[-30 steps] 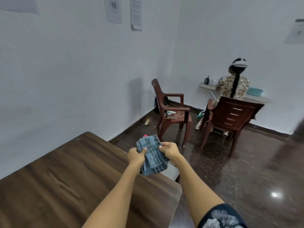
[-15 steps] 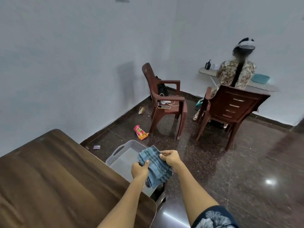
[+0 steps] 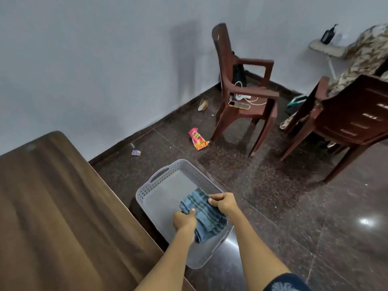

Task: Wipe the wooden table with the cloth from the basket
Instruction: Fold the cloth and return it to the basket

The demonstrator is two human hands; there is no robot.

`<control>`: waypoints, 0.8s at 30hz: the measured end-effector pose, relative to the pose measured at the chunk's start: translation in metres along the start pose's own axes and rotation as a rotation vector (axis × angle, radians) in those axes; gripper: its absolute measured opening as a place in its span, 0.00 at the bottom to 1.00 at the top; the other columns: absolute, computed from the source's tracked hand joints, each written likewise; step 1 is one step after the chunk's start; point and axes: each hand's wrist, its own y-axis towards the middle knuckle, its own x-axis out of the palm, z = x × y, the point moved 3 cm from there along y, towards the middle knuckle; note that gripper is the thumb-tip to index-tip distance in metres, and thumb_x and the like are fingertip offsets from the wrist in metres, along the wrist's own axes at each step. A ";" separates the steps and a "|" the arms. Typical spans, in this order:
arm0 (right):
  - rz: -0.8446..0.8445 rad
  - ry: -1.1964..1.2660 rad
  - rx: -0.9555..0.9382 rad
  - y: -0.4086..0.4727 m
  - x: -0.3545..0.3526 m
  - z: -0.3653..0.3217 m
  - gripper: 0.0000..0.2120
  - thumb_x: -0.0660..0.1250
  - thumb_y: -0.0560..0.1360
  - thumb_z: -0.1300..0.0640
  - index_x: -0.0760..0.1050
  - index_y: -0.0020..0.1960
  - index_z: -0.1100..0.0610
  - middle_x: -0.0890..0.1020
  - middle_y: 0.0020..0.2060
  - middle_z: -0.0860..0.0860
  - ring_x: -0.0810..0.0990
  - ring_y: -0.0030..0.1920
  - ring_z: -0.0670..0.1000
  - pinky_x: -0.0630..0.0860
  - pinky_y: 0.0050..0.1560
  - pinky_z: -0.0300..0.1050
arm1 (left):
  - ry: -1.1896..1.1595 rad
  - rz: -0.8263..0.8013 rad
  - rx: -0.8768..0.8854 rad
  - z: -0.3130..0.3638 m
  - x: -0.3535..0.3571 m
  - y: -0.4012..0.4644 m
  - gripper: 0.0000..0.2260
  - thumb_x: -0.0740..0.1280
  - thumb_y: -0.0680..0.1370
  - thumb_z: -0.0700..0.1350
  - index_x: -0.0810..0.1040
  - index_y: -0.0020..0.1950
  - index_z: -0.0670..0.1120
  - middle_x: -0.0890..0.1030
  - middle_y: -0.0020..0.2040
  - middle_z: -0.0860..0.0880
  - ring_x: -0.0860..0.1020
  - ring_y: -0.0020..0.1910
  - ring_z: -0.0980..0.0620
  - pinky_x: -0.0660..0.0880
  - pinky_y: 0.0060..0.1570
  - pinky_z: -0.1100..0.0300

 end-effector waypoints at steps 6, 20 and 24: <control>0.012 -0.036 0.050 0.043 0.016 0.039 0.11 0.70 0.72 0.66 0.79 0.54 0.67 0.82 0.50 0.61 0.78 0.47 0.52 0.75 0.54 0.46 | 0.116 0.084 -0.114 -0.027 0.032 0.054 0.15 0.65 0.77 0.42 0.72 0.59 0.34 0.76 0.58 0.35 0.76 0.55 0.36 0.75 0.52 0.47; 0.125 -0.053 0.049 0.069 0.034 0.075 0.08 0.71 0.72 0.65 0.81 0.50 0.62 0.83 0.47 0.57 0.79 0.45 0.49 0.76 0.56 0.45 | 0.242 0.140 -0.124 -0.064 0.036 0.096 0.15 0.70 0.74 0.44 0.75 0.52 0.33 0.80 0.52 0.36 0.79 0.50 0.37 0.77 0.47 0.47; 0.175 -0.035 0.037 0.064 0.029 0.074 0.07 0.70 0.72 0.65 0.80 0.50 0.63 0.83 0.46 0.57 0.79 0.46 0.52 0.76 0.56 0.47 | 0.263 0.174 -0.120 -0.063 0.032 0.093 0.14 0.68 0.75 0.40 0.73 0.54 0.32 0.79 0.53 0.34 0.78 0.51 0.36 0.77 0.45 0.47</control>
